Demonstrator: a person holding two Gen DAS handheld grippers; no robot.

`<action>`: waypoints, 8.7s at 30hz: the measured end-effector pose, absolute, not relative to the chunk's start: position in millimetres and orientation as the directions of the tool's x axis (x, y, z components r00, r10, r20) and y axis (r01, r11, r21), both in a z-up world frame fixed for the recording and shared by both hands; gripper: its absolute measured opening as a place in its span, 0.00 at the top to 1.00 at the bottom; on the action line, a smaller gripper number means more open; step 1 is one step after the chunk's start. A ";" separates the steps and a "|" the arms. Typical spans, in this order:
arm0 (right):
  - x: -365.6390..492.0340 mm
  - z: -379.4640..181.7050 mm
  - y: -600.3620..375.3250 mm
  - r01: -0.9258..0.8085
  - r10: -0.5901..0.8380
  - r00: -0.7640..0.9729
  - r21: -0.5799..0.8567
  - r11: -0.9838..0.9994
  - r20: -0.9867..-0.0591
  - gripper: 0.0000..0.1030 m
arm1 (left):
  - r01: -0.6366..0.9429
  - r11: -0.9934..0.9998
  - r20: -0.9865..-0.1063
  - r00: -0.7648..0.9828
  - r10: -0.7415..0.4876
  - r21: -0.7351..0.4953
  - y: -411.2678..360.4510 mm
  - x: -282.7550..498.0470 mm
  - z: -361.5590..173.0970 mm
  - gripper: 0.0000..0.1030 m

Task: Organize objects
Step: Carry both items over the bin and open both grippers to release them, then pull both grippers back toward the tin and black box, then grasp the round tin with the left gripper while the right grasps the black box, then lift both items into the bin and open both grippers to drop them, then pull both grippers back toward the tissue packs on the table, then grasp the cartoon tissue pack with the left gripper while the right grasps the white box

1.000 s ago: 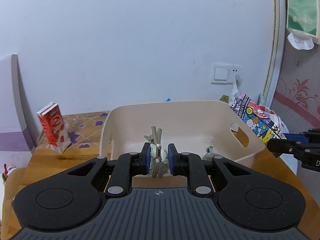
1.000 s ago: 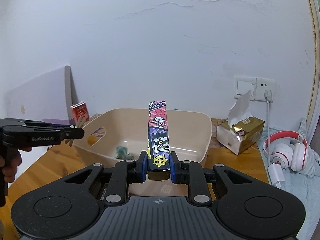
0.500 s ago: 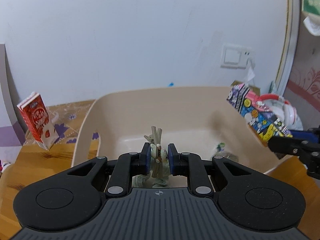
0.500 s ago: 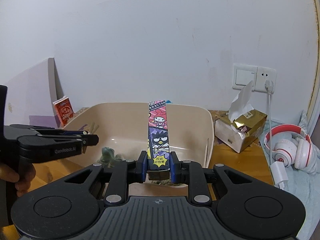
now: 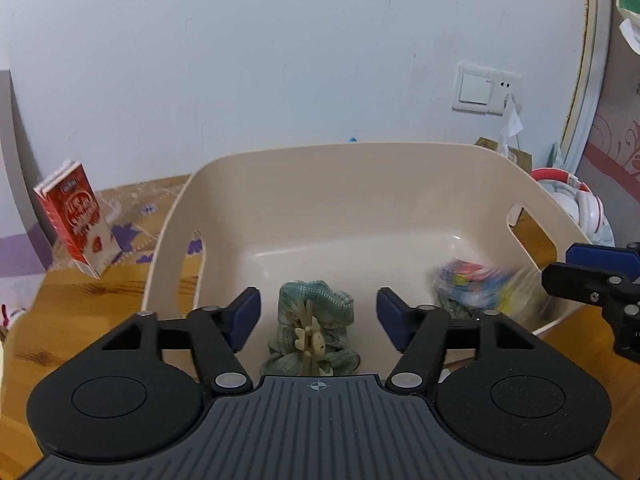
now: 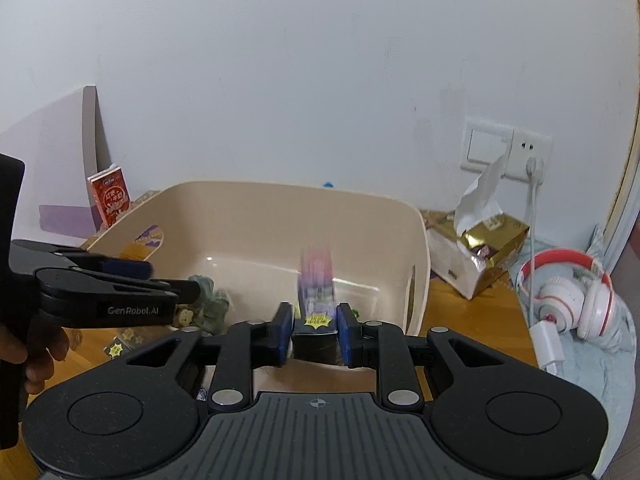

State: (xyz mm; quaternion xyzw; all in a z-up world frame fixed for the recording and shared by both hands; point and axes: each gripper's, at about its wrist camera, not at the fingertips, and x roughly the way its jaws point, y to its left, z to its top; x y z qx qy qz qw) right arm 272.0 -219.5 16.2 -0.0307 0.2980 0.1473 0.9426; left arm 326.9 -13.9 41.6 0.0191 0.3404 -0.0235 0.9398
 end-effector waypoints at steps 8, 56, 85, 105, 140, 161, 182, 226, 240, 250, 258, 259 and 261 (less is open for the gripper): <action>251.8 29.5 -218.8 -0.298 0.260 0.806 0.014 0.954 -0.532 0.33 | 0.057 0.998 -0.579 0.814 -0.031 0.028 -7.9 295.8 63.6 0.10; 249.8 -82.2 -210.4 -0.256 0.211 0.694 0.038 0.966 -0.688 0.11 | -0.009 1.000 -0.775 0.632 -0.012 -0.023 47.0 263.9 -36.4 0.29; 222.7 -45.7 -220.7 -0.280 0.277 0.723 0.098 0.955 -0.633 0.60 | 0.043 0.999 -0.719 0.694 -0.024 0.008 48.9 234.9 -3.6 0.46; 190.5 29.8 -225.0 -0.348 0.344 0.812 0.083 0.934 -0.472 0.60 | 0.115 0.990 -0.564 0.824 -0.051 0.077 21.9 209.8 66.5 0.46; 275.5 28.6 -221.9 -0.231 0.260 0.837 0.120 0.965 -0.481 0.60 | 0.047 0.996 -0.615 0.789 0.010 0.077 -11.4 335.6 46.4 0.46; 301.3 -6.6 -203.2 -0.225 0.219 0.752 0.070 0.972 -0.622 0.56 | 0.061 0.998 -0.715 0.699 -0.024 0.026 -10.6 353.0 23.7 0.33; 250.0 33.2 -224.3 -0.227 0.249 0.816 0.108 0.968 -0.521 0.05 | 0.079 0.997 -0.630 0.774 -0.066 -0.007 11.0 285.7 73.5 0.14; 178.9 -60.9 -207.5 -0.274 0.202 0.689 0.007 0.962 -0.696 0.00 | 0.133 0.991 -0.726 0.679 -0.109 -0.025 29.4 184.4 -31.5 0.13; 200.7 -88.2 -190.1 -0.307 0.213 0.669 -0.004 0.952 -0.712 0.00 | 0.181 0.983 -0.707 0.695 -0.128 0.001 29.2 203.3 -47.9 0.13; 211.3 -93.6 -183.7 -0.315 0.232 0.709 -0.006 0.949 -0.666 0.00 | 0.189 0.982 -0.679 0.721 -0.137 0.002 28.6 208.7 -51.5 0.11; 218.5 -95.4 -179.7 -0.318 0.242 0.731 -0.004 0.948 -0.638 0.09 | 0.184 0.983 -0.696 0.706 -0.133 -0.001 30.9 217.5 -52.9 0.00; 218.6 -95.2 -178.8 -0.322 0.246 0.733 -0.005 0.947 -0.634 0.12 | 0.184 0.983 -0.697 0.705 -0.133 -0.001 30.9 218.3 -52.9 0.00; 218.4 -94.6 -177.1 -0.332 0.255 0.735 -0.005 0.943 -0.629 0.16 | 0.184 0.983 -0.696 0.706 -0.133 -0.001 30.5 218.1 -53.0 0.00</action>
